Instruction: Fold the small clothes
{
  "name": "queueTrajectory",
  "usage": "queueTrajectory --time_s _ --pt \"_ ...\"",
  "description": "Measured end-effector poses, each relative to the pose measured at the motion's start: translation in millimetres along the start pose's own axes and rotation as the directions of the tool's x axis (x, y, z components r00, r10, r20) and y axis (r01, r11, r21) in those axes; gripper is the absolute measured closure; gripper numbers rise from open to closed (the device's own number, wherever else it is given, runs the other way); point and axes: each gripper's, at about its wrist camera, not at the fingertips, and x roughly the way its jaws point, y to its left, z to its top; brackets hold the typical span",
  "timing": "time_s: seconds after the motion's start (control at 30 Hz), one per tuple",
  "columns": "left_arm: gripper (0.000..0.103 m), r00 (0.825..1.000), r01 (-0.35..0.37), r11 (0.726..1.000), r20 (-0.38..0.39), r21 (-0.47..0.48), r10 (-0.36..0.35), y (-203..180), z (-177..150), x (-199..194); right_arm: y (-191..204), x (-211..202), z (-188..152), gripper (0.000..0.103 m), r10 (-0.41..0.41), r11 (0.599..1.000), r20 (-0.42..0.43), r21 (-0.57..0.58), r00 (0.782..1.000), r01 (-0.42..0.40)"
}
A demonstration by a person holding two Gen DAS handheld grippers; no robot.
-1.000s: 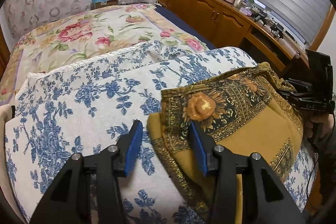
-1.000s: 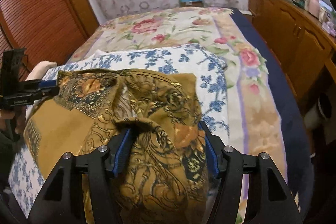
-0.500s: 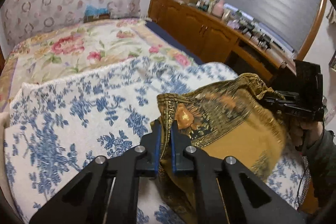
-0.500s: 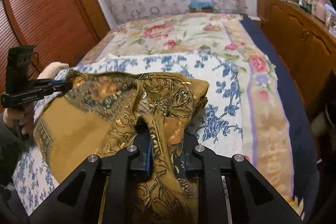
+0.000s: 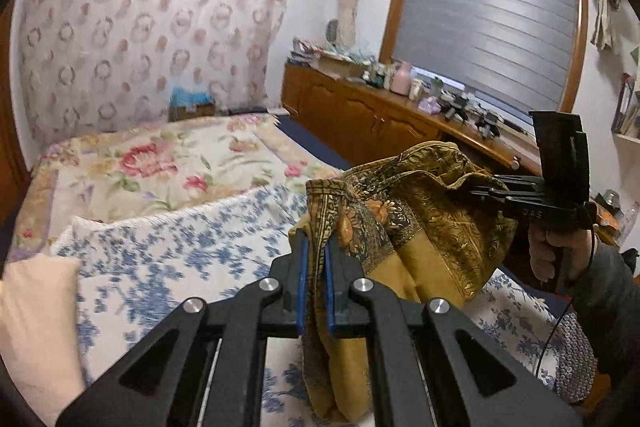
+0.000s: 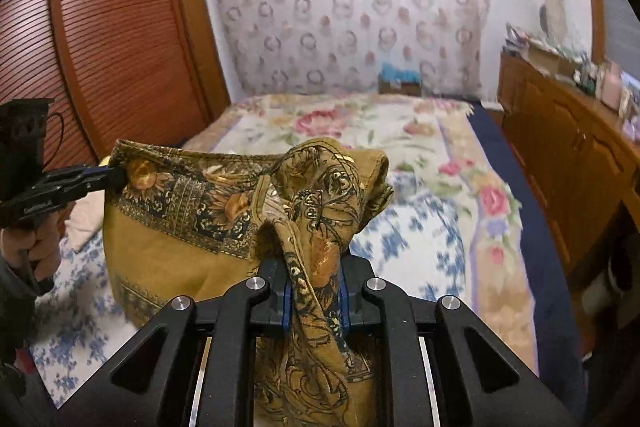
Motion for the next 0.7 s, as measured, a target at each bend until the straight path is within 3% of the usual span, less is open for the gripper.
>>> queueTrajectory --time_s 0.3,0.7 --pt "0.099 0.987 -0.144 0.989 0.071 -0.042 0.146 41.2 -4.3 -54.6 49.5 32.6 44.2 0.089 0.073 0.989 0.007 -0.132 0.997 -0.071" --pt "0.099 0.937 -0.31 0.942 0.125 -0.128 0.325 102.9 -29.8 -114.8 137.2 83.5 91.5 0.089 0.169 0.938 -0.012 -0.305 0.986 -0.165"
